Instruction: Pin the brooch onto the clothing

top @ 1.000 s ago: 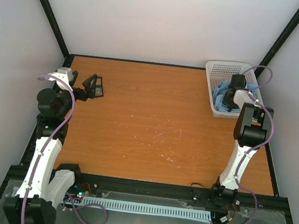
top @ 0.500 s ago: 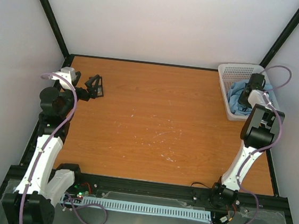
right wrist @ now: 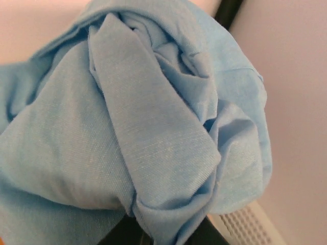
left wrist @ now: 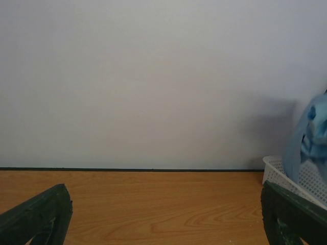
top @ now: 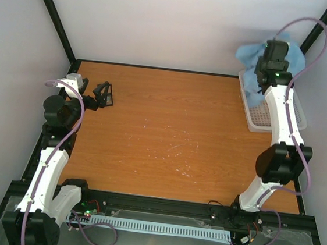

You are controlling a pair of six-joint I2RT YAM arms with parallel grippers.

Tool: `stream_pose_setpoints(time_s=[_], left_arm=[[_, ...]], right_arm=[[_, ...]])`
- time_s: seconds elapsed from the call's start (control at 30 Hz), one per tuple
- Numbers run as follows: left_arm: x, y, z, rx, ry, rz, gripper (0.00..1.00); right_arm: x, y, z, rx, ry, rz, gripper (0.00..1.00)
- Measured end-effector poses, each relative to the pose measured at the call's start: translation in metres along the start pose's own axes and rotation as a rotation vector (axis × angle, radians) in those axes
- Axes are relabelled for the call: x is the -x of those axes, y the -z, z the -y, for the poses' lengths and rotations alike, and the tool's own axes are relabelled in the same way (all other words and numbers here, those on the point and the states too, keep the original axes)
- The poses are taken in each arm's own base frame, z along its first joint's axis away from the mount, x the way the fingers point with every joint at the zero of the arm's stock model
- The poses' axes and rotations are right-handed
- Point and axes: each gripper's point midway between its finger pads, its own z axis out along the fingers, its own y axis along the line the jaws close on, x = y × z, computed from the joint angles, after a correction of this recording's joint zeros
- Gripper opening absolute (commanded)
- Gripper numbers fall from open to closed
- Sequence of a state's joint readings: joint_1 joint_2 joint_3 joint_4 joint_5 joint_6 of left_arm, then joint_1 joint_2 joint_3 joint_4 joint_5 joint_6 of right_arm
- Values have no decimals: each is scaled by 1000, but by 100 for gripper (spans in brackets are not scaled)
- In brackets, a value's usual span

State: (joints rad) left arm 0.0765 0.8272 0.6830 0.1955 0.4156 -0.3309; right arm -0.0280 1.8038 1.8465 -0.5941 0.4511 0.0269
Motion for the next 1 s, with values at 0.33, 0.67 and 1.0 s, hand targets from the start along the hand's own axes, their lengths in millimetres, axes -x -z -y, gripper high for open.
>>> stream_pose_setpoints(time_s=[0.33, 0.67, 1.0], left_arm=[[0, 0, 0, 0, 0, 0, 100], [0, 0, 0, 1, 0, 0, 100], [-29, -20, 14, -156, 33, -118, 100]], right_arm=[[126, 233, -80, 424, -12, 464, 13], [-160, 186, -247, 886, 296, -153, 100], [-269, 171, -212, 903, 245, -410, 100]])
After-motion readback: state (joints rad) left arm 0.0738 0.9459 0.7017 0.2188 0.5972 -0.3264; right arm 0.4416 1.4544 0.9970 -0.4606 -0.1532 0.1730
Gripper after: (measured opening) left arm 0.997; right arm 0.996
